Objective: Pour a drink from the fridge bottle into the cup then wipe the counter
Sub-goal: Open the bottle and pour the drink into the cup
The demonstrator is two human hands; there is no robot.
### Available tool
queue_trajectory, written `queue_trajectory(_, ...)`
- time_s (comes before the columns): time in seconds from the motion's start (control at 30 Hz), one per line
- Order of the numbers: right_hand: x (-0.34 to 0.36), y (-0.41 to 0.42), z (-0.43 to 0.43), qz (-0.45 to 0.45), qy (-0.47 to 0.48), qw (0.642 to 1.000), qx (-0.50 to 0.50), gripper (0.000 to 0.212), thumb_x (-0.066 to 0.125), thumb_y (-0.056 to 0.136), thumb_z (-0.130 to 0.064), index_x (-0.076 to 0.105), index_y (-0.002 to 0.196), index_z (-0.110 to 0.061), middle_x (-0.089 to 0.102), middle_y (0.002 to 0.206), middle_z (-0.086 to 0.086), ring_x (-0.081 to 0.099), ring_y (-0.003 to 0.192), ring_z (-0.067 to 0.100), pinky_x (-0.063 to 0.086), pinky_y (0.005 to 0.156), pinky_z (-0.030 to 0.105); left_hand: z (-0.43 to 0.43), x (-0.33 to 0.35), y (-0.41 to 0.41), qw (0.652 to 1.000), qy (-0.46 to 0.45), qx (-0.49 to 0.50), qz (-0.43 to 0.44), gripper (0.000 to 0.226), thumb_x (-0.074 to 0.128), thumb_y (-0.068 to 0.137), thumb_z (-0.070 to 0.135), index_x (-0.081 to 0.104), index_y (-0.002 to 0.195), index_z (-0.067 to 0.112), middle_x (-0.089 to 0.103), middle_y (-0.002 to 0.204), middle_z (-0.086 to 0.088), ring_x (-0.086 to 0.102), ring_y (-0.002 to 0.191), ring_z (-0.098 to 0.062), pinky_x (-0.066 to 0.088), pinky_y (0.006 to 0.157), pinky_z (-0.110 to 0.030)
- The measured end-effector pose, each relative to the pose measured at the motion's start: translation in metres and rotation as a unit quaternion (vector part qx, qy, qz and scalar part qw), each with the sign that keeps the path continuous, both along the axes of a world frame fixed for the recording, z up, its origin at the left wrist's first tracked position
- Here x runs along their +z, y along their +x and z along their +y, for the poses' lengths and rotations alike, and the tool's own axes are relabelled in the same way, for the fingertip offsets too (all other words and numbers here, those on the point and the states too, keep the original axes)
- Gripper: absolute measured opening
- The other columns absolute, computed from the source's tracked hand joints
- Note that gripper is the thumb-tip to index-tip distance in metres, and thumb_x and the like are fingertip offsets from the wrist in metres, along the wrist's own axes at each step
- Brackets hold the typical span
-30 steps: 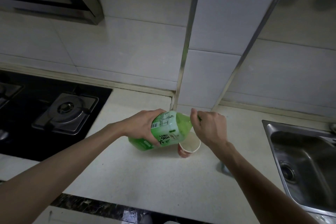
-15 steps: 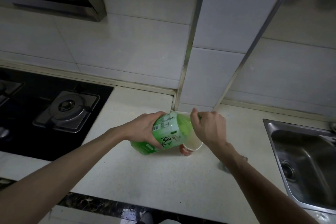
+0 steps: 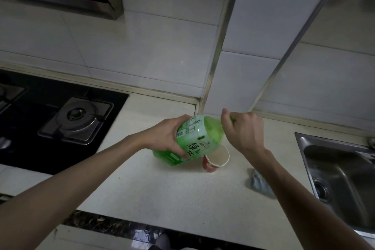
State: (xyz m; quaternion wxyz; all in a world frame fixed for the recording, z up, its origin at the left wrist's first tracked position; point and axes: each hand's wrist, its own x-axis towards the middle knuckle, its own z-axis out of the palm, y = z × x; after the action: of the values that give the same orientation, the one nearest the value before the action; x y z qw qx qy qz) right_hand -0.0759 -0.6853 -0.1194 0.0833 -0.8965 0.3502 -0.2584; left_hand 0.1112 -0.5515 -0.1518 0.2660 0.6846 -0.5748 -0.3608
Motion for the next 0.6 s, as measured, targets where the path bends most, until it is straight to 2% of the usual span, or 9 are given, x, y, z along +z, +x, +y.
queue_trajectory(0.17,0.001,0.017,-0.001,0.017,0.043,0.996,-0.076,0.056,0.039,0.090,-0.030,0.025,0.039,-0.014,0.020,0.036,-0.002,0.024,0.034,0.016,0.020,0.044,0.023,0.005,-0.011,-0.012,0.997,-0.050,0.064,-0.008,0.093,0.093,0.057,0.030,0.041,0.135,0.029,0.059,0.119,0.014,0.058,0.109,-0.006,0.055,0.088,-0.032)
queue_trajectory(0.27,-0.006,0.023,0.002,0.010,0.113,0.985,-0.132,0.053,0.044,0.091,-0.025,0.031,0.042,-0.009,0.030,0.042,0.005,0.034,0.042,0.023,0.025,0.048,0.027,0.006,-0.022,-0.017,0.988,-0.084,0.097,-0.091,0.094,0.091,0.059,0.034,0.040,0.137,0.026,0.057,0.122,0.005,0.056,0.107,-0.013,0.053,0.085,-0.037)
queue_trajectory(0.37,-0.008,0.030,0.003,0.013,0.152,0.976,-0.158,0.049,0.042,0.092,-0.024,0.035,0.047,-0.006,0.037,0.048,0.007,0.034,0.045,0.019,0.027,0.052,0.030,0.006,-0.032,-0.023,0.972,-0.117,0.130,-0.160,0.091,0.089,0.062,0.031,0.041,0.139,0.020,0.056,0.120,-0.003,0.054,0.102,-0.020,0.050,0.080,-0.037)
queue_trajectory(0.5,-0.005,0.036,0.001,0.027,0.196,0.962,-0.186,0.042,0.040,0.092,-0.026,0.044,0.058,-0.002,0.039,0.055,0.007,0.033,0.050,0.018,0.032,0.063,0.032,0.002,-0.044,-0.026,0.944,-0.135,0.154,-0.258,0.088,0.085,0.064,0.033,0.041,0.139,0.018,0.059,0.114,-0.007,0.056,0.095,-0.026,0.049,0.077,-0.040)
queue_trajectory(0.6,-0.009,0.037,-0.001,0.020,0.233,0.952,-0.197,0.039,0.040,0.091,-0.026,0.049,0.063,0.001,0.040,0.056,0.008,0.038,0.054,0.025,0.033,0.061,0.032,-0.001,-0.049,-0.028,0.923,-0.152,0.163,-0.313,0.087,0.086,0.063,0.029,0.044,0.138,0.015,0.061,0.113,-0.009,0.058,0.094,-0.028,0.048,0.077,-0.039)
